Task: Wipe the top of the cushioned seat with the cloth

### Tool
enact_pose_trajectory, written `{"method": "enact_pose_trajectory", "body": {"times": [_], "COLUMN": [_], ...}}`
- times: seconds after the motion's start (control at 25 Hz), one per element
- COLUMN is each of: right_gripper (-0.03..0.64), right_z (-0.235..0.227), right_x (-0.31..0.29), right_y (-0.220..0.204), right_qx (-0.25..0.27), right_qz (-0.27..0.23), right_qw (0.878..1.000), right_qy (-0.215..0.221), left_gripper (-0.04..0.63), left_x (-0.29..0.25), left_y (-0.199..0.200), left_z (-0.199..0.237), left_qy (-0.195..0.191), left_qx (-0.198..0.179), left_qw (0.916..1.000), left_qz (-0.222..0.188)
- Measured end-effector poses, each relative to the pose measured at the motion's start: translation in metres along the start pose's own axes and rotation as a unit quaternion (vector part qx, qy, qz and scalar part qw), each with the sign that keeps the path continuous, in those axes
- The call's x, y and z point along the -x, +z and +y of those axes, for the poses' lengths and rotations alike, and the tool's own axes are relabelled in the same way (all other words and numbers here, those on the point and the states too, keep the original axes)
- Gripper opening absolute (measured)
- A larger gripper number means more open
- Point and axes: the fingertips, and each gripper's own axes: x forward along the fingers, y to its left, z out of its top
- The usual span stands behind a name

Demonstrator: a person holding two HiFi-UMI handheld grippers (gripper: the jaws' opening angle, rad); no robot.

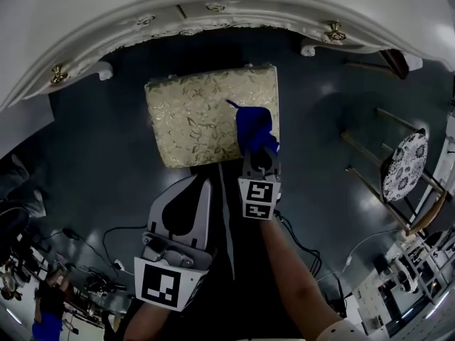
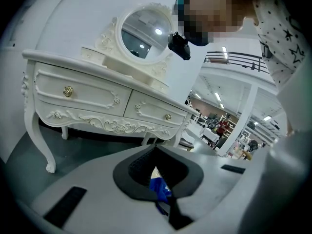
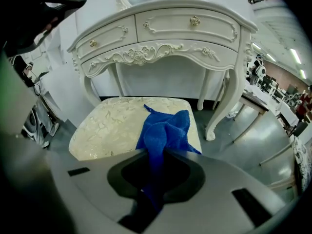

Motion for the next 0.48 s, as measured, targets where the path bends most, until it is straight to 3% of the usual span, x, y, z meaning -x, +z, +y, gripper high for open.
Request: {"method": "enact_pose_trajectory", "body": {"times": [0.48], "right_gripper": [0.06], "right_z": [0.03], "right_x": [-0.003], "right_y": [0.002], "right_qx": [0.005], "right_qz": [-0.003], "right_qw": [1.0], "right_qy": [0.006], "left_gripper": [0.009], "left_x": [0.016], "left_y": [-0.001], "left_z": [0.018], "left_qy": [0.008], "left_qx": [0.011], "left_qw": [0.9998], "left_qz": [-0.01]}}
